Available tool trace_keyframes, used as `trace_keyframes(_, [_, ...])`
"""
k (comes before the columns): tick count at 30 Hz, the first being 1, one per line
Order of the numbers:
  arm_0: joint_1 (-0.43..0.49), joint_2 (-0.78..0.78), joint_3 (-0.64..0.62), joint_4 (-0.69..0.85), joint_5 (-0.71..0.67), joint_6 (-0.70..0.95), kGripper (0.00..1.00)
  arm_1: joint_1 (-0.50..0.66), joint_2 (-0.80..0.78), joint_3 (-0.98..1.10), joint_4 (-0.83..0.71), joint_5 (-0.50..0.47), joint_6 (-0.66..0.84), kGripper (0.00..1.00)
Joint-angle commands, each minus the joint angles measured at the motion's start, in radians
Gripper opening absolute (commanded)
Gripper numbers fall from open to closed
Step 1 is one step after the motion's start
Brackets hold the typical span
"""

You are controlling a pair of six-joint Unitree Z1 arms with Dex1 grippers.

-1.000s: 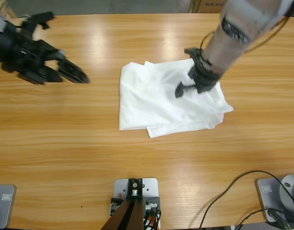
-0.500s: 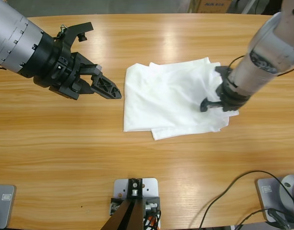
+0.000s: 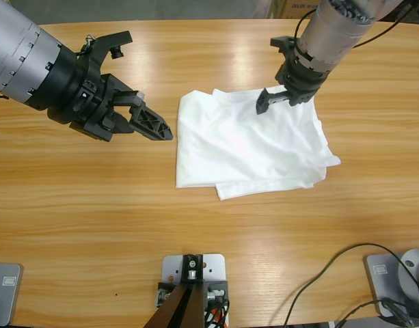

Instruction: Fold clothes

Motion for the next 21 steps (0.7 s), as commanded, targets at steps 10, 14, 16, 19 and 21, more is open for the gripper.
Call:
trace_keyframes(10, [0.022, 0.038, 0.007, 0.003, -0.011, -0.001, 0.906, -0.177, 0.104, -0.047, 0.024, -0.021, -0.082, 0.612])
trace_keyframes(14, [0.025, 0.035, 0.008, 0.006, -0.011, 0.001, 0.908, -0.194, 0.129, -0.066, 0.024, 0.002, -0.107, 0.561])
trace_keyframes(16, [0.025, 0.033, 0.008, 0.006, -0.011, 0.001, 0.907, -0.216, 0.133, -0.068, 0.028, -0.002, -0.111, 0.563])
trace_keyframes(19, [0.025, 0.033, 0.010, 0.008, -0.011, 0.001, 0.907, -0.239, 0.130, -0.068, 0.034, -0.022, -0.111, 0.568])
trace_keyframes(21, [0.025, 0.032, 0.009, 0.008, -0.011, 0.001, 0.908, -0.245, 0.133, -0.067, 0.036, -0.029, -0.111, 0.568])
